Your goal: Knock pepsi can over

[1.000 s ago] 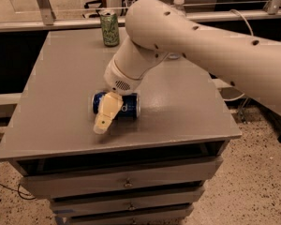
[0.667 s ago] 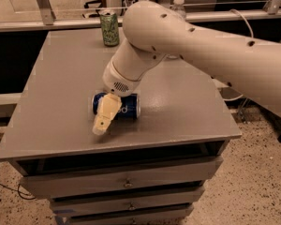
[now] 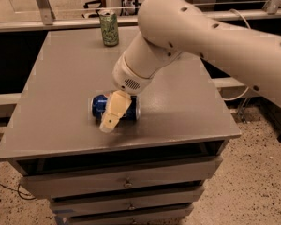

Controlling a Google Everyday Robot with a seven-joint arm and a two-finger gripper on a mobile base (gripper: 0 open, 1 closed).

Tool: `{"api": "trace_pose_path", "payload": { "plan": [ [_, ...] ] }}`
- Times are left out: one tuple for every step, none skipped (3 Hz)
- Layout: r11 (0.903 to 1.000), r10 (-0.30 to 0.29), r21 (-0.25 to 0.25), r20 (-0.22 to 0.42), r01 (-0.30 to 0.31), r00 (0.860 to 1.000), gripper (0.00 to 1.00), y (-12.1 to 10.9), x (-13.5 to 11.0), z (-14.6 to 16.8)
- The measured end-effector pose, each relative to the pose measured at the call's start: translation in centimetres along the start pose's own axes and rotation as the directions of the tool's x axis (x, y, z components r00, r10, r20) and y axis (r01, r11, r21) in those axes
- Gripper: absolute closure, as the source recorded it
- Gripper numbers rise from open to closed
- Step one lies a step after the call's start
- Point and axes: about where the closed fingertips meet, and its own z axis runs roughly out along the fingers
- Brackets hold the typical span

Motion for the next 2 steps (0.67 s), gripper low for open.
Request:
{"api": "trace_pose_path", "payload": {
  "plan": [
    [0.9972, 0.021, 0.069, 0.094, -0.028, 0.995, 0.00, 1.4, 1.1, -4.1],
    [0.9883, 0.030, 0.139, 0.225, -0.063, 0.974, 0.00, 2.6, 3.1, -8.4]
  ]
}}
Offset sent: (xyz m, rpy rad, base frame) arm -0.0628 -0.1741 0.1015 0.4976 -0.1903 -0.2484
